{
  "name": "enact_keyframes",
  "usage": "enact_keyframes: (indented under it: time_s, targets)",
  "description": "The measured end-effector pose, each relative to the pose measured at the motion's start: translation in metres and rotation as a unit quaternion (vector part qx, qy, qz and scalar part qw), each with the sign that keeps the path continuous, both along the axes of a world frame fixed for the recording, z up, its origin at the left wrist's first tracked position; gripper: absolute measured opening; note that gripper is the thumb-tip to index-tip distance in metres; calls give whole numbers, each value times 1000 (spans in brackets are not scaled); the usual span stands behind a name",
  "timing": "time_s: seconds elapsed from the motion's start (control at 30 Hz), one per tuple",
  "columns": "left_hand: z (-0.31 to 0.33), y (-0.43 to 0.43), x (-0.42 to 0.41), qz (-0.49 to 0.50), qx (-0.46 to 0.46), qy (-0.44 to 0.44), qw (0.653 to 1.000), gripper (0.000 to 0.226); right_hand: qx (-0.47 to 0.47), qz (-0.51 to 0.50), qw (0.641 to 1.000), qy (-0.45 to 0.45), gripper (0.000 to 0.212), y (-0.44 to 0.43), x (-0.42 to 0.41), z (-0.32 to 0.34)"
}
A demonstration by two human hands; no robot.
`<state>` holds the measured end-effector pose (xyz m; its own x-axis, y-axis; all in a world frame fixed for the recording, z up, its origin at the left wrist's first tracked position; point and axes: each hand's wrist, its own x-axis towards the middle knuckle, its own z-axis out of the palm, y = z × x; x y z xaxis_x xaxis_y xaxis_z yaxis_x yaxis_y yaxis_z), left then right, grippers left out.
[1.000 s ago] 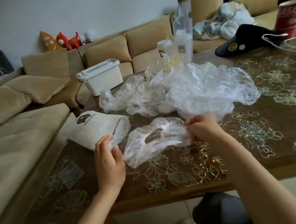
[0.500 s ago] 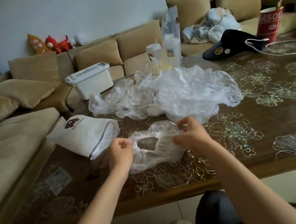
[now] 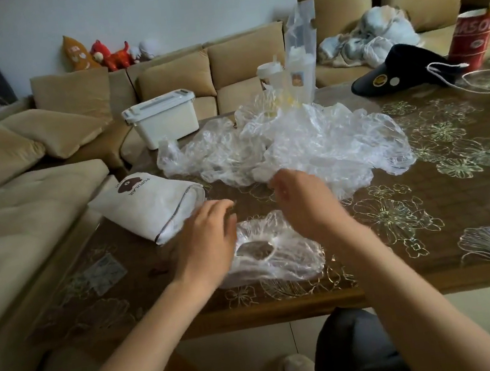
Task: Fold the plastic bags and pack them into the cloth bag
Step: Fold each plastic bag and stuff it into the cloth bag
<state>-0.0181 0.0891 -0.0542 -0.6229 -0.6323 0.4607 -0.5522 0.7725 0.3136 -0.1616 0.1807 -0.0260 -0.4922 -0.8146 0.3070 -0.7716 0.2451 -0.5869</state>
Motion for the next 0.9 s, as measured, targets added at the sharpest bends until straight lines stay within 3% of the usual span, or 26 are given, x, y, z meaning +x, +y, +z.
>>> enact_keyframes:
  time_s: [0.1,0.2,0.37,0.6,0.7,0.77,0.83,0.9]
  targets:
    - [-26,25,-9,-14,52,-74,996,44,4,81,996,23,30,-20,22,-33]
    - [-45,22,6,15,127,-207,970,62,120,126,980,98,39,-22,22,-67]
    - [-46,10,44,30,146,-314,938,119,227,151,953,132,62,-16,10,-80]
    - [-43,-1,63,13,129,-371,920,141,277,126,940,157,68,0,-12,-77]
    - [-43,-1,74,15,98,-391,915,141,283,86,946,131,66,11,-27,-72]
    - [-40,5,79,-27,79,-337,938,130,222,43,970,92,61,15,-35,-63]
    - [-42,18,78,-121,43,-237,963,103,150,46,985,67,49,19,-29,-51]
    - [-44,26,70,-203,-46,-172,963,68,127,101,986,48,40,22,-13,-39]
